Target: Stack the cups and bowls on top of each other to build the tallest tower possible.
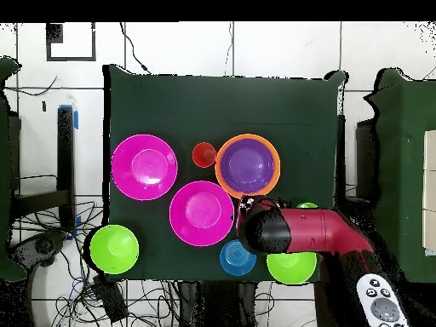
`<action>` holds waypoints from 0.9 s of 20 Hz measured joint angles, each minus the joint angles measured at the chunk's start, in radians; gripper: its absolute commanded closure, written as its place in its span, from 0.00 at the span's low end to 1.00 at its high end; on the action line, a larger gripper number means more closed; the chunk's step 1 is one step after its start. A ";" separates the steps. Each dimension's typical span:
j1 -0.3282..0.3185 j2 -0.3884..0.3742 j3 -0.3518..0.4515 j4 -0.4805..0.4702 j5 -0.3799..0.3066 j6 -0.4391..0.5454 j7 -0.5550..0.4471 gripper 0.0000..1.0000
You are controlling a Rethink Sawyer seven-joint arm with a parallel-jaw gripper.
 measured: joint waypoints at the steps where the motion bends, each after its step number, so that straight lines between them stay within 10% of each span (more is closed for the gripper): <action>1: 0.000 -0.004 0.002 0.003 0.005 0.000 0.000 1.00; 18: 0.200 -0.064 0.009 0.189 0.178 -0.089 0.028 1.00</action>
